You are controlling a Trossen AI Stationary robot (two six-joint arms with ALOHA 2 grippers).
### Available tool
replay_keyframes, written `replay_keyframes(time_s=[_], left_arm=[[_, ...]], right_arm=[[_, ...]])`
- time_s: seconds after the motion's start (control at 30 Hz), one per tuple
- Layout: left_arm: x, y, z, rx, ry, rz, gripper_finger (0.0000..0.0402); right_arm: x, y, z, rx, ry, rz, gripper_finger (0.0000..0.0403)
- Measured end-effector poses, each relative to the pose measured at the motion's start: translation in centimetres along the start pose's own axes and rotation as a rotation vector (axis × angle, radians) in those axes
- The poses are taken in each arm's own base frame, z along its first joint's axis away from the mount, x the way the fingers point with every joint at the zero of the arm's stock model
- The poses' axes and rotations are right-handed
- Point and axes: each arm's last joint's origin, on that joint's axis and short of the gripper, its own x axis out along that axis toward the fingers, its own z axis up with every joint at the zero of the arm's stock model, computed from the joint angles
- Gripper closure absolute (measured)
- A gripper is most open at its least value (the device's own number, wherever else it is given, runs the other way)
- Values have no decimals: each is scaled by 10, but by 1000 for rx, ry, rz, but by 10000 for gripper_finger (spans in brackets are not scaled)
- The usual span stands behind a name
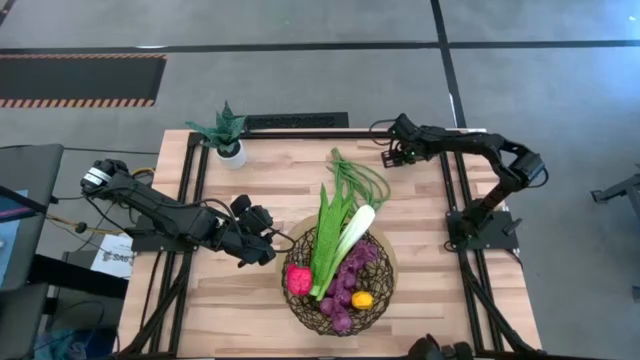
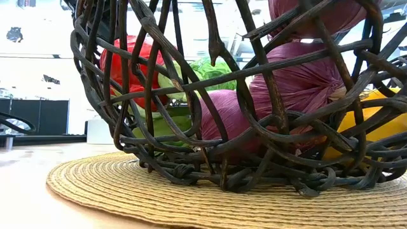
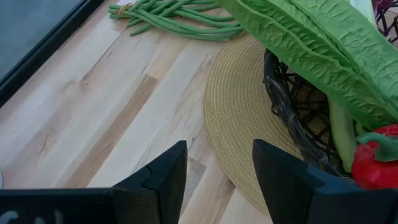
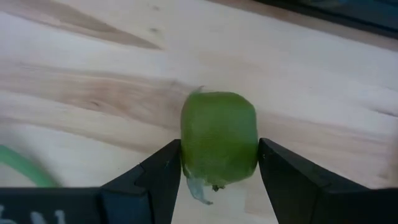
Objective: Build produce basket
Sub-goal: Put the green lime into the black basket
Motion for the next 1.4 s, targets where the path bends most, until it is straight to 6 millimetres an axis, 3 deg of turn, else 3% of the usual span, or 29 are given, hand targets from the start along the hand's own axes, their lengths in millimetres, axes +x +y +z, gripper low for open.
replay_keyframes(time_s=[0.3,0.4,0.63,0.87,0.97,1.17,1.4], left_arm=[[0,0,0,-6,0,0,230],[0,0,0,-7,0,0,230],[0,0,0,-10,1,-2,230],[0,0,0,-8,3,0,230],[0,0,0,-8,3,1,230],[0,0,0,-11,3,1,230],[0,0,0,-15,3,1,230]], right_arm=[[1,-6,3,30,5,11,188],[1,-5,3,28,6,11,222],[0,-4,3,-4,20,38,353],[-10,4,-10,-110,85,58,368],[-26,3,-15,-153,122,47,368],[-79,-2,-16,-189,42,28,368],[-152,4,-41,-248,-138,244,368]])
